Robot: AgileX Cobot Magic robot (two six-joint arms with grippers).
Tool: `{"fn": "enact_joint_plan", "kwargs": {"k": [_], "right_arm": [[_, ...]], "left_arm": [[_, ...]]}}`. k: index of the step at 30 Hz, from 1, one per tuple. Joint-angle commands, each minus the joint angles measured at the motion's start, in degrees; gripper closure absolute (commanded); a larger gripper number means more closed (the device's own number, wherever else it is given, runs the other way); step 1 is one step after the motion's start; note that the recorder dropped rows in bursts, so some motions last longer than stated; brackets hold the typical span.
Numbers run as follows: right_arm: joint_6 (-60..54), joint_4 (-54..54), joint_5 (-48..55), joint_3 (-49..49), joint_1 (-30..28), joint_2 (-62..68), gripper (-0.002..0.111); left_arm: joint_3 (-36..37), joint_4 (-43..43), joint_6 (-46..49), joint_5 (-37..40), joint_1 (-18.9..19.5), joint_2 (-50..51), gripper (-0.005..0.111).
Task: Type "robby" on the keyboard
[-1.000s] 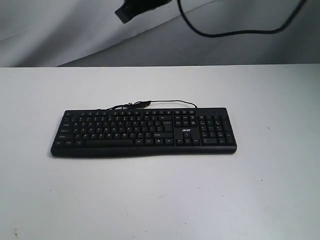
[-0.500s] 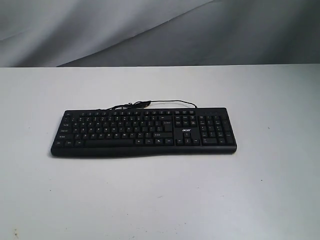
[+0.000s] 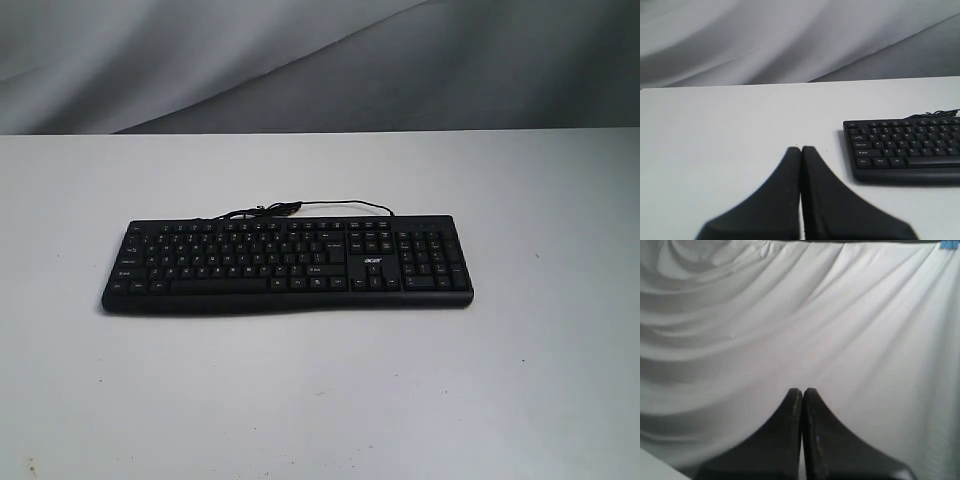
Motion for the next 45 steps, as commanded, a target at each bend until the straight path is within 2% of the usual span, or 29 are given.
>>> {"fn": "enact_joint_plan", "kwargs": {"k": [1, 5, 7, 9, 13, 18, 30, 36, 45], "right_arm": [[-1.2, 0.4, -0.2, 0.6, -0.2, -4.6, 0.108], [0.2, -0.2, 0.3, 5.0, -0.9, -8.2, 0.108], [9.3, -0.2, 0.6, 11.0, -10.1, -11.0, 0.108], [13.8, -0.5, 3.0, 15.7, -18.4, -13.5, 0.108], [16.2, -0.9, 12.2, 22.2, -31.5, -19.3, 0.108], [18.4, -1.0, 18.2, 24.7, -38.6, -23.6, 0.108], [27.4, 0.2, 19.2, 28.1, -40.2, -31.3, 0.108], [42.6, -16.1, 22.4, 28.5, -40.2, -31.6, 0.108], [35.2, -17.4, 23.9, 32.4, -40.2, -31.6, 0.108]], "left_arm": [[0.2, -0.5, -0.2, -0.3, 0.1, -0.1, 0.106], [0.2, -0.5, -0.2, -0.3, 0.1, -0.1, 0.106], [0.2, -0.5, -0.2, -0.3, 0.1, -0.1, 0.106], [0.2, -0.5, -0.2, -0.3, 0.1, -0.1, 0.106], [0.2, -0.5, -0.2, -0.3, 0.1, -0.1, 0.106], [0.2, -0.5, -0.2, -0.3, 0.1, -0.1, 0.106], [0.2, -0.5, -0.2, -0.3, 0.1, -0.1, 0.106], [0.2, -0.5, -0.2, -0.3, 0.1, -0.1, 0.106], [0.2, -0.5, -0.2, -0.3, 0.1, -0.1, 0.106]]}}
